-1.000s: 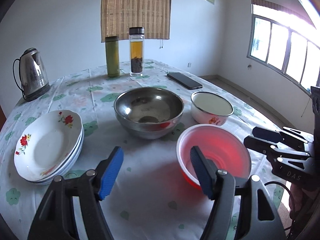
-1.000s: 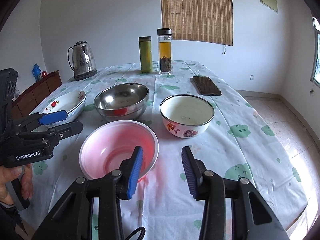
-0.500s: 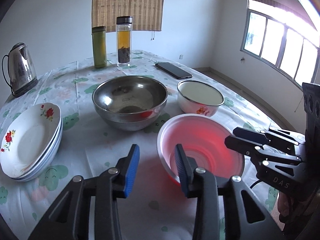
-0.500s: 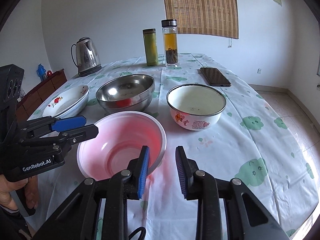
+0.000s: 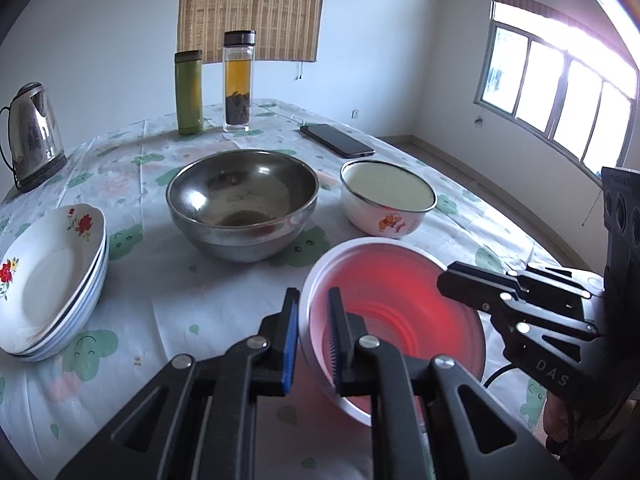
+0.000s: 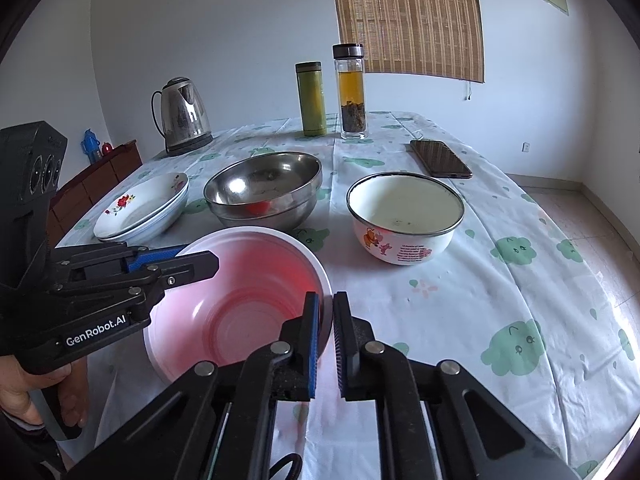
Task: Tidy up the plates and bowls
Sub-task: 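Close the left tool on the pink plastic bowl rim, then lift the pink bowl with the left tool over the steel bowl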
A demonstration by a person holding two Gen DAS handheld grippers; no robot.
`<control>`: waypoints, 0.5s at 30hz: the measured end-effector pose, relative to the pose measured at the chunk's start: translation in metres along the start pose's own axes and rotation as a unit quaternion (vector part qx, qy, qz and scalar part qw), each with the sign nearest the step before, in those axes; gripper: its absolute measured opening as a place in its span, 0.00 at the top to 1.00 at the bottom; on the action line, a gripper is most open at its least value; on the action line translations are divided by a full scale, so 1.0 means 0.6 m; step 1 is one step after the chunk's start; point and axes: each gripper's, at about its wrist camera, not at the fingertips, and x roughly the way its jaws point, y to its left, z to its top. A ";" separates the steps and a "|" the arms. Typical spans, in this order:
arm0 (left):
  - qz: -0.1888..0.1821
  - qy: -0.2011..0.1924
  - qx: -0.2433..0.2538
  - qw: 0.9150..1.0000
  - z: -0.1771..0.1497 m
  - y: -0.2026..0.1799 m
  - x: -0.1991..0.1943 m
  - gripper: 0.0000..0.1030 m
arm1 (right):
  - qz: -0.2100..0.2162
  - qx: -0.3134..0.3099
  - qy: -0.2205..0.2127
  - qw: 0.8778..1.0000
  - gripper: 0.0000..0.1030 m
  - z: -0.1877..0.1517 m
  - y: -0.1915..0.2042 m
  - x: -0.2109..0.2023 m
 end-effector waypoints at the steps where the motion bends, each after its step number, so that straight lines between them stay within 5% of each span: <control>1: -0.001 0.001 -0.001 1.000 0.000 -0.001 0.001 0.92 | 0.000 0.002 0.000 1.000 0.92 0.000 -0.002 0.001; 15: 0.018 0.003 0.000 1.000 -0.014 0.004 -0.012 0.84 | 0.007 0.007 -0.002 1.000 0.93 -0.003 -0.003 -0.002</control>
